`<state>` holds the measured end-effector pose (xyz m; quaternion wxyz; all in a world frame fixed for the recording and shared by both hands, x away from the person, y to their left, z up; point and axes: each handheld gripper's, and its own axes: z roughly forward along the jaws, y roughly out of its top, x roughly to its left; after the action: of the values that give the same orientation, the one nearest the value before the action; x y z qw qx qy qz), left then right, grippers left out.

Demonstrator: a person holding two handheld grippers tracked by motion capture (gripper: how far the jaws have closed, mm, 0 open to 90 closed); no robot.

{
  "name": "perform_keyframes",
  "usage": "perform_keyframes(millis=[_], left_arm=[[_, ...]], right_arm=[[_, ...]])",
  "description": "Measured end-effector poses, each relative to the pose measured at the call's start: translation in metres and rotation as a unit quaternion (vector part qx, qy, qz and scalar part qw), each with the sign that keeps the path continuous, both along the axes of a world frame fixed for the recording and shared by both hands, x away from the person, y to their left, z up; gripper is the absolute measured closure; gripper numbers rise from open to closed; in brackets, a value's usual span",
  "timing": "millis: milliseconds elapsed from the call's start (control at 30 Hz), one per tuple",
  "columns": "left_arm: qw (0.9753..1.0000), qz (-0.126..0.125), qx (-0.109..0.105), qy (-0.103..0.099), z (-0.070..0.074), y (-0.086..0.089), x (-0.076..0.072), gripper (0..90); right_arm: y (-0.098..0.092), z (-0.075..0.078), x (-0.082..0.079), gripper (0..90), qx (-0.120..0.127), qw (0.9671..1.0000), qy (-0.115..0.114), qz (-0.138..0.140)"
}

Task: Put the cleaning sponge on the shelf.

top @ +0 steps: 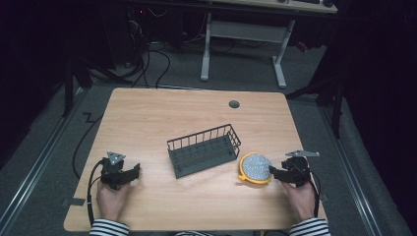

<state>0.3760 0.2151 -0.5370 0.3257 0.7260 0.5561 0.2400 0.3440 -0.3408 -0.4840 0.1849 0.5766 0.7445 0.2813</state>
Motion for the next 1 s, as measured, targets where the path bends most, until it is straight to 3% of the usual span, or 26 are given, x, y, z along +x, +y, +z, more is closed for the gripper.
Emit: perform_keyframes(millis=[200,500,1000], left_arm=[[1.0,0.0,0.0,0.0,0.0,0.0,0.0,27.2],[1.0,-0.001,0.0,0.001,0.0,0.0,0.0,27.2],[1.0,-0.008,0.0,0.0,0.0,-0.001,0.0,26.3]], right_arm=[[0.01,0.002,0.008,40.4,0.008,0.9995,0.023,0.02],[0.016,0.002,0.02,34.7,0.029,0.9973,0.062,0.027],[0.029,-0.004,0.042,34.6,0.02,0.994,0.102,0.035]])
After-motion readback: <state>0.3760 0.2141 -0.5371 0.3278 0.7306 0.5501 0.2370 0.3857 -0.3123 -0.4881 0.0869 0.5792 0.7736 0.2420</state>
